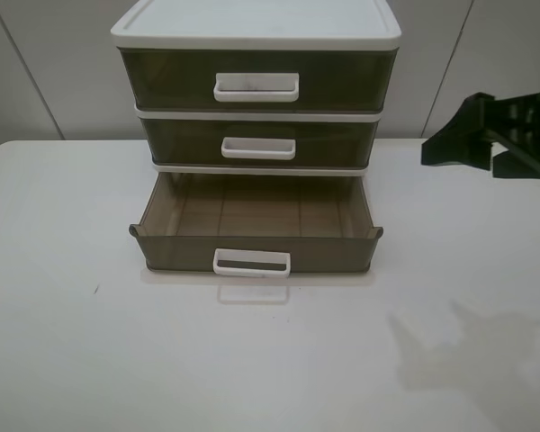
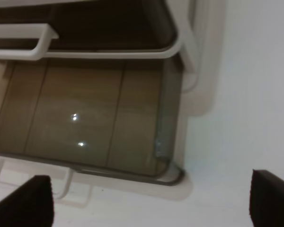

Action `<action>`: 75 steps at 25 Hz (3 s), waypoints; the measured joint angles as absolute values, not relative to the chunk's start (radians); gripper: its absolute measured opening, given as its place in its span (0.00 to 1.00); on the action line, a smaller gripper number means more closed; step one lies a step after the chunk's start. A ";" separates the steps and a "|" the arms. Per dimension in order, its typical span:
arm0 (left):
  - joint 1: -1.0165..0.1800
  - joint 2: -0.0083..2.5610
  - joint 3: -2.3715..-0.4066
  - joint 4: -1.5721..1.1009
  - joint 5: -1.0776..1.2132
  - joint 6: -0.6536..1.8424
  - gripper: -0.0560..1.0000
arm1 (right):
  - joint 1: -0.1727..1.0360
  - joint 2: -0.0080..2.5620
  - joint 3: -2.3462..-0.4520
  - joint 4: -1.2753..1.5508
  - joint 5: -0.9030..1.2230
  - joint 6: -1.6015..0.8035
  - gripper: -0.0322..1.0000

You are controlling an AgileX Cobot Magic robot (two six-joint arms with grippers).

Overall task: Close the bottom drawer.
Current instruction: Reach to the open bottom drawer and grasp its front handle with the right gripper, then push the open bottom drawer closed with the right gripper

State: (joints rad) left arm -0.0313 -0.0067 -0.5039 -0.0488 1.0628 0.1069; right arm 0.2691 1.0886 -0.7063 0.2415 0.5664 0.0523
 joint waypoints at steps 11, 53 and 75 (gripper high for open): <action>-0.031 -0.007 -0.504 -0.049 1.063 0.107 0.73 | 0.658 1.322 -0.577 0.237 0.152 0.052 0.52; -0.031 -0.007 -0.504 -0.049 1.063 0.107 0.73 | 0.797 1.977 -0.503 -0.124 -0.971 0.318 0.05; -0.031 -0.007 -0.504 -0.049 1.063 0.107 0.73 | 0.798 2.012 -0.570 0.207 -0.901 0.313 0.05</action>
State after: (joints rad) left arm -0.0313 -0.0067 -0.5039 -0.0488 1.0628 0.1069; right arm 0.7976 2.0119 -0.5696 0.2069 -0.9010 0.3131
